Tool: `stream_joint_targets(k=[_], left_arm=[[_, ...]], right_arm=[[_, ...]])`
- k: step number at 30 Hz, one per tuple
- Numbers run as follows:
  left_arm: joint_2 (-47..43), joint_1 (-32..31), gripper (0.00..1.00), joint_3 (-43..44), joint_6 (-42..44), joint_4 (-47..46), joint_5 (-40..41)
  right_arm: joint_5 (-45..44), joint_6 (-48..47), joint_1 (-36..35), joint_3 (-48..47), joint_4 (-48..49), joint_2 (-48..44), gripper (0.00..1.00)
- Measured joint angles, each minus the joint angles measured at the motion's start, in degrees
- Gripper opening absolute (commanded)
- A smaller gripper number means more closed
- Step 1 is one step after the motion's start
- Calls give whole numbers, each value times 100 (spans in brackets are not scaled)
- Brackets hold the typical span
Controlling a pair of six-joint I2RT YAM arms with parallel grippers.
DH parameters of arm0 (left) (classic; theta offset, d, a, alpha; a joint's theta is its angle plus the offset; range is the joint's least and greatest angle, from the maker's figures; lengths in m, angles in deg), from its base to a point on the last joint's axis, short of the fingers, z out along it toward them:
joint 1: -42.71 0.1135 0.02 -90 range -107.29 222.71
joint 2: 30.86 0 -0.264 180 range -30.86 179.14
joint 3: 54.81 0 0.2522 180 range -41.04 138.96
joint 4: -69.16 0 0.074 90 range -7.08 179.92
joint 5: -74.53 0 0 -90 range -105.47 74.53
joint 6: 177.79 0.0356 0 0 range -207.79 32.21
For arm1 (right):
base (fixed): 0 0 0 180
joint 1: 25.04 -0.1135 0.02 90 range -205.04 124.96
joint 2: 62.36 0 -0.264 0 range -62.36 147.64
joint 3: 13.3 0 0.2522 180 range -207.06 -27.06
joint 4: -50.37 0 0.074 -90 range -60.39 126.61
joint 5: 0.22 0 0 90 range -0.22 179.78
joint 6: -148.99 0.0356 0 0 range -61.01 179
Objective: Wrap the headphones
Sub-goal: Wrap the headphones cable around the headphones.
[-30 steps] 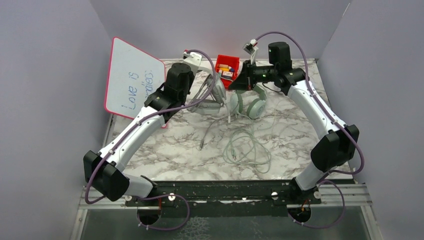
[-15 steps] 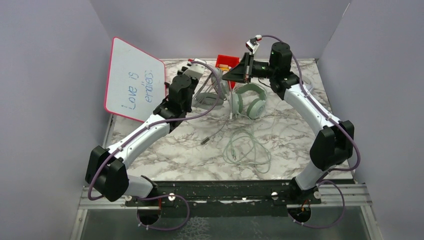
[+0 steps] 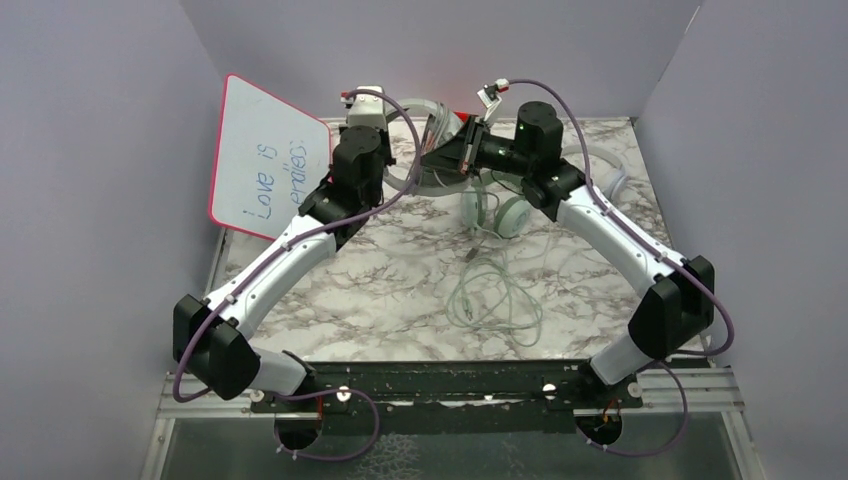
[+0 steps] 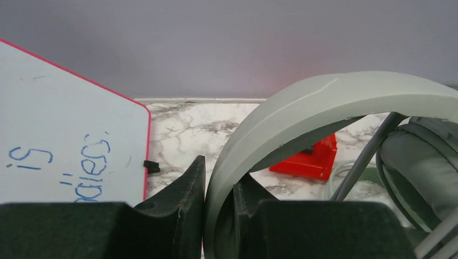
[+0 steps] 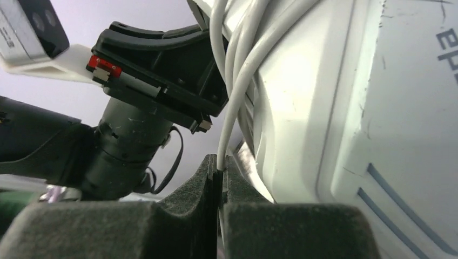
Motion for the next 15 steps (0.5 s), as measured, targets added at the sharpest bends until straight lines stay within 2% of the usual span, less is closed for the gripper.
stream_joint_targets(k=[9, 12, 15], left_arm=[[151, -20, 0, 649, -1720, 931, 11], [155, -35, 0, 673, -2011, 986, -7], [175, -33, 0, 678, -2146, 940, 0]], right_arm=[[-2745, -1113, -874, 251, -219, -887, 11], [-3209, -1397, -1001, 293, -286, -1045, 14], [-3318, -1622, -1067, 289, -564, -1104, 14]])
